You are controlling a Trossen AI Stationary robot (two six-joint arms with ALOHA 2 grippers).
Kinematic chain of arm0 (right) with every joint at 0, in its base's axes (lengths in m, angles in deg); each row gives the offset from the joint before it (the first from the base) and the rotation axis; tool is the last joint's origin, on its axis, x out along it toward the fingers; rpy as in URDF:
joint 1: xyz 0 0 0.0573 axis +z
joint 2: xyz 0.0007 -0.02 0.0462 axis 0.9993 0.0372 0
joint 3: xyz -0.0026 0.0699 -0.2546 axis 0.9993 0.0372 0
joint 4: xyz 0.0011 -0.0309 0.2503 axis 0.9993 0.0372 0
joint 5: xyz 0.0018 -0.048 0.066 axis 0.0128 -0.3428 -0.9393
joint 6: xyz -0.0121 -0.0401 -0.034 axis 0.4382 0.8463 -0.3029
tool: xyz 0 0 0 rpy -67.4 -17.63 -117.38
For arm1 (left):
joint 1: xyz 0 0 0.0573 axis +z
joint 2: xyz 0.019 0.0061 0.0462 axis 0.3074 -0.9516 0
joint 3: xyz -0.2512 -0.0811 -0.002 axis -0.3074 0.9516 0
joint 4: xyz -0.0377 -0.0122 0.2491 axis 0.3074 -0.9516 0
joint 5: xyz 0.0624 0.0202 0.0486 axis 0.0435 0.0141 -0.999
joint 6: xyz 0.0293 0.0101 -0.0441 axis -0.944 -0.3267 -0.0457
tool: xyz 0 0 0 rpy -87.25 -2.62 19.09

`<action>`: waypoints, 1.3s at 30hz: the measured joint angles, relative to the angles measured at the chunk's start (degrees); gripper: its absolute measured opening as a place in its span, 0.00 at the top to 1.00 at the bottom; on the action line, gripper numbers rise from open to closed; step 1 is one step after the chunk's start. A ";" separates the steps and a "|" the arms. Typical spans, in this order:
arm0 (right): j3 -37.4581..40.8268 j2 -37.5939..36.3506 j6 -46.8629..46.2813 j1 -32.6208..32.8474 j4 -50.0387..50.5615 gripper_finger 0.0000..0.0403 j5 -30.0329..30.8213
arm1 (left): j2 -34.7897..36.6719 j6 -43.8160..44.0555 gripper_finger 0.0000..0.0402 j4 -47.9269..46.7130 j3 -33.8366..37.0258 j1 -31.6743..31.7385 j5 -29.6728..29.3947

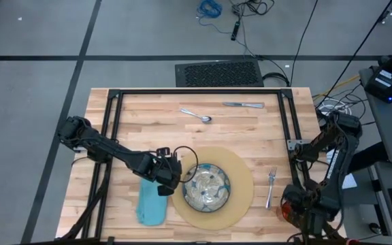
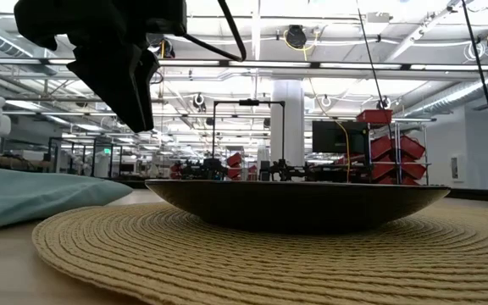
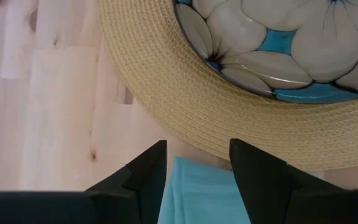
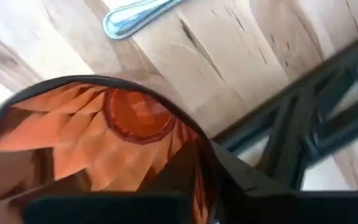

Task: Set table place
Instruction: Move the dark brown glass to the top center of the table

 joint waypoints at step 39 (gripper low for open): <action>-8.20 -14.27 56.27 -48.71 20.14 1.00 24.09 | 0.00 -4.58 0.60 1.48 0.00 0.02 -0.54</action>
